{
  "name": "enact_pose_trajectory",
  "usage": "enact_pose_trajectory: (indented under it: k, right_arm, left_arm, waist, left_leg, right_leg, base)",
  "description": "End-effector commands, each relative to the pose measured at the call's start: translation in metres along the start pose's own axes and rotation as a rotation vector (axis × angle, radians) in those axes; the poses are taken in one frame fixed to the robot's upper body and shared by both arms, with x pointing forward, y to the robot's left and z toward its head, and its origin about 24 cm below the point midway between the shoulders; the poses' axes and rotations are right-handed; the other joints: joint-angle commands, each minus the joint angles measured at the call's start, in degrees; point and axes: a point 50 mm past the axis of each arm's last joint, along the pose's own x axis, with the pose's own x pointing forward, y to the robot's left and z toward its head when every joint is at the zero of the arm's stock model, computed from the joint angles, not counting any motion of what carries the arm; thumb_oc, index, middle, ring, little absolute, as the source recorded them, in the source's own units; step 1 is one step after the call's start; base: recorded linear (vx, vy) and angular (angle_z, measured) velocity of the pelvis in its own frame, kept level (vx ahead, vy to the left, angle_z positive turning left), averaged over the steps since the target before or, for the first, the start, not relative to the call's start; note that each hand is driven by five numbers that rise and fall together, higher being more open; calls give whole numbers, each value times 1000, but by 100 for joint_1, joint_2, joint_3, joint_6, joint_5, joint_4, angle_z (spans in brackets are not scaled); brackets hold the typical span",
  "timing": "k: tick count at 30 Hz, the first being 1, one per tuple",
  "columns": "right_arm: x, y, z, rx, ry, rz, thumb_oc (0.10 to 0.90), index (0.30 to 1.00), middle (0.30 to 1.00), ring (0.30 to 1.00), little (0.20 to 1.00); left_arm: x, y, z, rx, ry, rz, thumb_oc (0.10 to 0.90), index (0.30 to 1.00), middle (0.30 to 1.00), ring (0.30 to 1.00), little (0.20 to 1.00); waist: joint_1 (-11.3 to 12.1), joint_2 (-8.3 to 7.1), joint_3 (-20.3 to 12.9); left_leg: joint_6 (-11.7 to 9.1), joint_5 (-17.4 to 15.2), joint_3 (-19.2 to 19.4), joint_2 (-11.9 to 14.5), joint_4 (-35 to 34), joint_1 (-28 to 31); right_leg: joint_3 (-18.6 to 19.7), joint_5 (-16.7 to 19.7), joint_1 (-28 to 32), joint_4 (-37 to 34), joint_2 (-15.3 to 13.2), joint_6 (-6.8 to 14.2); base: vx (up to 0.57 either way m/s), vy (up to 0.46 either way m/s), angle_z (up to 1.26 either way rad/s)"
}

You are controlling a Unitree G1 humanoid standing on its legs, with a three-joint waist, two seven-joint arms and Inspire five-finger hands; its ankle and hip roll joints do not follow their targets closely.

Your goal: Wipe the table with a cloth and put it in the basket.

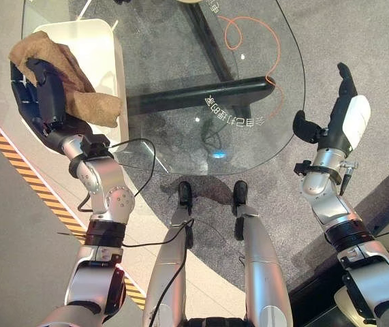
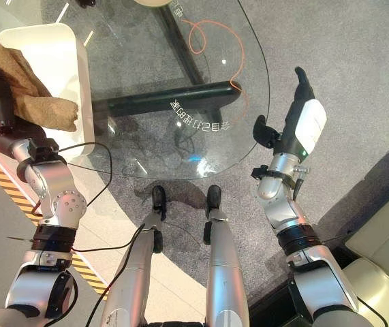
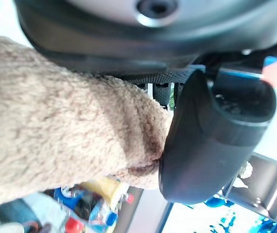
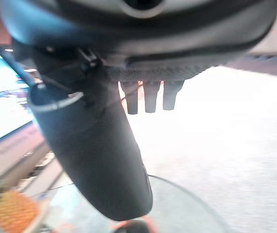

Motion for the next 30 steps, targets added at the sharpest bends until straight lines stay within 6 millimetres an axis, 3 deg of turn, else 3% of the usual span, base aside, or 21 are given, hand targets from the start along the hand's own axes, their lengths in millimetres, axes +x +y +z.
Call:
enact_pose_trajectory:
  k: [1,9,14,19,30]
  right_arm:
    - [21,-24,5,97,-15,-179,800,900,900,900,900]
    - [10,-20,-41,121,215,-134,800,900,900,900,900]
    - [6,-20,-58,102,290,-111,800,900,900,900,900]
    - [5,-21,-66,83,318,-98,800,900,900,900,900]
    - [11,-21,-62,86,301,-94,800,900,900,900,900]
  left_arm:
    - [32,-55,75,-54,-413,-202,100,300,300,300,200]
    - [57,-76,85,82,-451,-167,100,300,300,300,200]
    - [68,-84,86,197,-465,-158,100,300,300,300,200]
    - [78,-87,84,316,-464,-133,100,300,300,300,200]
    - [91,-79,75,551,-433,-78,100,300,300,300,200]
  waist:
    - [-61,69,-165]
    - [-108,82,-165]
    - [-124,88,-165]
    - [-146,103,-165]
    - [-194,55,-165]
  left_leg:
    - [32,-632,107,-322,377,44]
    - [42,-653,150,-266,416,-41]
    - [45,-661,178,-239,439,-58]
    - [46,-650,195,-226,449,-78]
    - [40,-655,210,-214,485,-118]
  right_leg:
    - [-345,-416,275,-152,281,0]
    - [-325,-420,196,-161,294,-29]
    - [-324,-397,178,-172,290,-30]
    - [-321,-379,152,-174,289,-26]
    - [-303,-336,108,-193,318,-8]
  base:
    - [-12,18,-3]
    - [0,0,0]
    - [-1,1,-1]
    - [0,0,0]
    - [0,0,0]
